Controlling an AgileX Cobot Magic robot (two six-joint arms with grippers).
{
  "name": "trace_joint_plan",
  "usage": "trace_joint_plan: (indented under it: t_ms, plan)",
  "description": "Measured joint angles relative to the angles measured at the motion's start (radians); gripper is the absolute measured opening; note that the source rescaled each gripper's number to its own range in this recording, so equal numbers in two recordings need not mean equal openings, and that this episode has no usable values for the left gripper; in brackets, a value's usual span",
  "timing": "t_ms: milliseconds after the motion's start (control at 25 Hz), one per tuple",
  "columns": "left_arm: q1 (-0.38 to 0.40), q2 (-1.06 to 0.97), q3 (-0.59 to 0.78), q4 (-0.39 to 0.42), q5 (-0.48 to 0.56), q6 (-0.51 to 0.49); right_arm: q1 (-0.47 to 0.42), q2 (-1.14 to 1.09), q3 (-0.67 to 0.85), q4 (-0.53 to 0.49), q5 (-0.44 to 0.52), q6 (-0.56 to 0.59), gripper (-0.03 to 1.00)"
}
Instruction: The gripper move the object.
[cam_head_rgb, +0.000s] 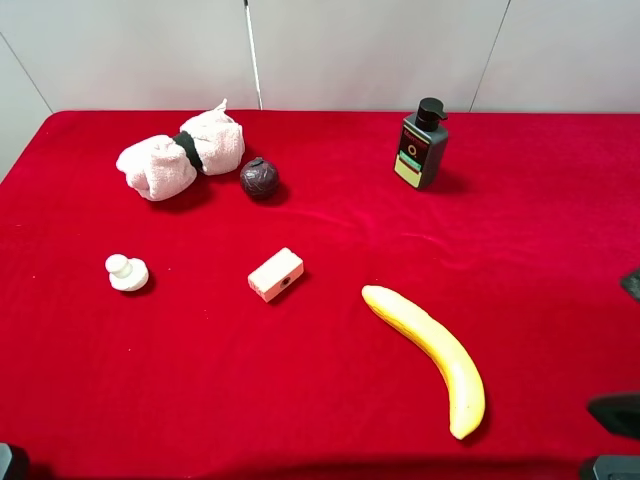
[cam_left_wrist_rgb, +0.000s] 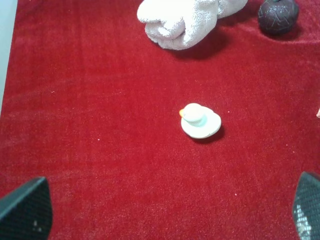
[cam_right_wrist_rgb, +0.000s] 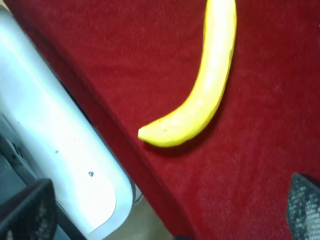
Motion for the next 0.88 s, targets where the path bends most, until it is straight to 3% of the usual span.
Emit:
trace_joint_plan:
  t_ms: [160,520,880]
  plan:
    - [0.0,0.0,0.0,0.0,0.0,0.0,0.002,-0.102,0.061,-0.014,-0.021,0.026,1.0]
    - [0.0,0.0,0.0,0.0,0.0,0.0,0.006,-0.264,0.185,-0.073,-0.18,0.114,1.0]
    - [0.0,0.0,0.0,0.0,0.0,0.0,-0.022,-0.43,0.188,-0.186,-0.194,0.247,1.0]
